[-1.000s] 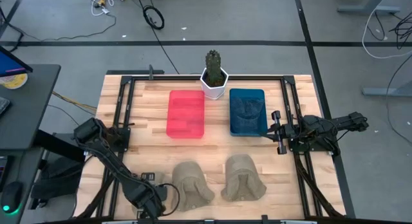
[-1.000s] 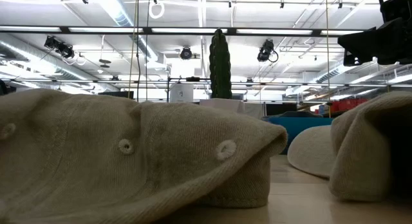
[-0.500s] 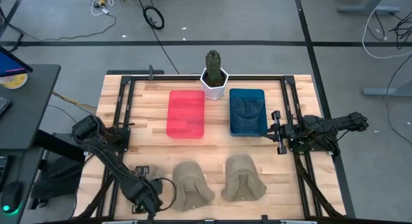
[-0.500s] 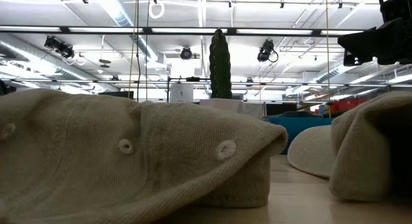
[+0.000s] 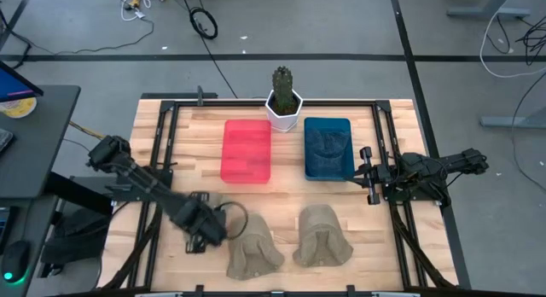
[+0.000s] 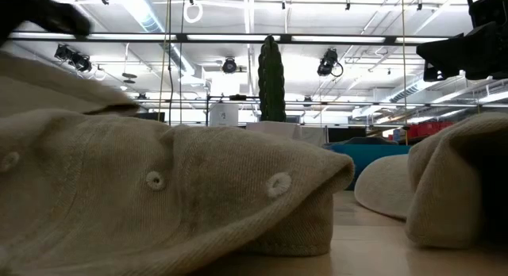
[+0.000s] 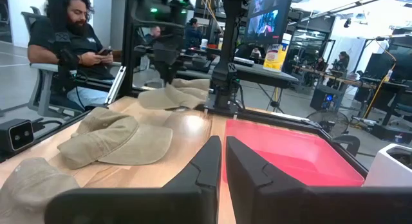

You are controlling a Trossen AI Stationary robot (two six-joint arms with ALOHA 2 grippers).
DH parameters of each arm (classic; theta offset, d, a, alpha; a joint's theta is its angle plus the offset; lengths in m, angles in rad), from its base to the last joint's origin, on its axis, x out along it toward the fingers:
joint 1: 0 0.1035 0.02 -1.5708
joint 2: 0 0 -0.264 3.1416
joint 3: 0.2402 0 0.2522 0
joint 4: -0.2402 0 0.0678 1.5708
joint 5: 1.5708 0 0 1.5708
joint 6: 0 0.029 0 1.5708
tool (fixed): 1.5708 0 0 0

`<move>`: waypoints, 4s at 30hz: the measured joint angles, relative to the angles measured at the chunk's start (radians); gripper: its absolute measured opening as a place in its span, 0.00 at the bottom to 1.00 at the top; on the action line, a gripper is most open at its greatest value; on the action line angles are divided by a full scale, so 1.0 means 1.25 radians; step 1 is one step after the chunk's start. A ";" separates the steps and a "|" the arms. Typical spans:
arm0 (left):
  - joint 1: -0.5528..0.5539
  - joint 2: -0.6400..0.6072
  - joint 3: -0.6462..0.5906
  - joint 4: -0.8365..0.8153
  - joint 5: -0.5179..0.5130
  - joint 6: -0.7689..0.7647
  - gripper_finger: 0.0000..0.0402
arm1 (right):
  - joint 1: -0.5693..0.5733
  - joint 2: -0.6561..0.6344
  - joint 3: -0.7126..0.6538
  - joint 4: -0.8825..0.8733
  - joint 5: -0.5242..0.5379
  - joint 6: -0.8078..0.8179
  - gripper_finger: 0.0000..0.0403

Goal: Pick & Place hat
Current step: Put the left brown cap into the red bin

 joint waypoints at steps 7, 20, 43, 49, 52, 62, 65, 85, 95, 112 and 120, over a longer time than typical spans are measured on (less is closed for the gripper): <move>0.171 -0.045 0.000 -0.021 -0.060 0.168 0.00 | 0.000 0.000 0.000 0.000 0.000 0.000 0.06; 0.504 -0.048 0.089 -0.006 -0.062 0.457 0.00 | 0.000 0.000 0.000 0.000 0.000 0.000 0.06; 0.634 0.173 0.118 0.160 -0.094 0.575 0.00 | 0.000 0.000 0.000 0.000 0.000 0.000 0.06; 0.604 0.190 0.118 0.174 -0.068 0.551 0.01 | 0.000 0.000 0.000 0.000 0.000 0.000 0.06; 0.594 0.195 0.118 0.177 -0.038 0.540 0.01 | 0.000 0.000 0.000 0.000 0.000 0.000 0.06; 0.577 0.205 0.118 0.177 -0.033 0.484 0.02 | 0.000 0.000 0.000 0.000 0.002 0.000 0.06; 0.577 0.205 0.118 0.144 -0.029 0.431 0.02 | 0.000 0.000 0.000 0.000 0.001 0.000 0.06; 0.550 0.205 0.118 0.137 0.041 0.426 0.14 | 0.000 0.000 0.000 0.000 -0.001 0.000 0.06; 0.544 0.190 0.123 0.101 0.029 0.425 0.46 | 0.000 0.000 0.000 0.000 -0.001 0.000 0.06; 0.297 0.131 0.223 0.099 0.028 0.295 0.44 | 0.000 0.000 0.000 0.001 0.000 0.000 0.06; 0.138 0.140 0.218 0.147 -0.059 0.189 0.44 | 0.000 0.000 0.000 0.001 -0.001 0.000 0.06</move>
